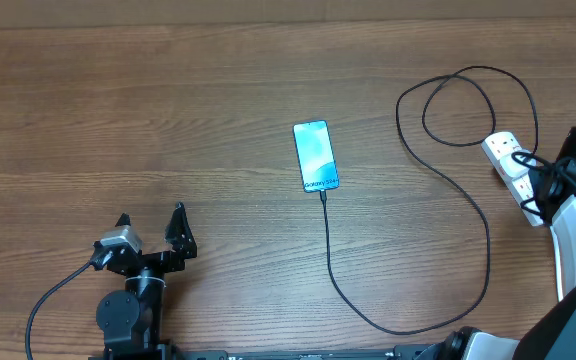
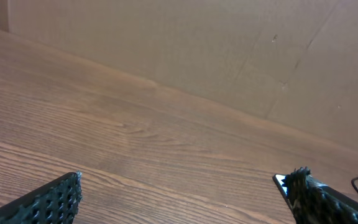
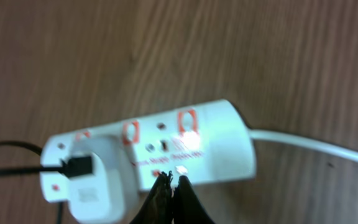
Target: Plug charger to phone and switch on socket
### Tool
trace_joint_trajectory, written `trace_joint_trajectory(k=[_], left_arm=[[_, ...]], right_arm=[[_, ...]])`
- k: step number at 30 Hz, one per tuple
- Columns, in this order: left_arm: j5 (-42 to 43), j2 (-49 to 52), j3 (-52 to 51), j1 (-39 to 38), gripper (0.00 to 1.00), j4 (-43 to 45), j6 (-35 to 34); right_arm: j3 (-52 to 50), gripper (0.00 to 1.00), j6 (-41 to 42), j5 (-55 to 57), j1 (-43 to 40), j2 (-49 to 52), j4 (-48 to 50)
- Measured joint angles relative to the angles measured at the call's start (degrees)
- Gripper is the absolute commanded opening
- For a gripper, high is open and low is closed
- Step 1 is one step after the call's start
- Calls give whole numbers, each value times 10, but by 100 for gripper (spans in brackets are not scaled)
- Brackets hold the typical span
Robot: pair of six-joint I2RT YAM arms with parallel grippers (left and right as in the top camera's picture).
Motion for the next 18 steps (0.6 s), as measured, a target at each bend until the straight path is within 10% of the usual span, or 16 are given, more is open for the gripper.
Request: trace_joint_trajectory(k=[18], left_arm=[[0,0,0,0,99,0,0]], right_arm=[[0,4,-69,25,0,17,89]])
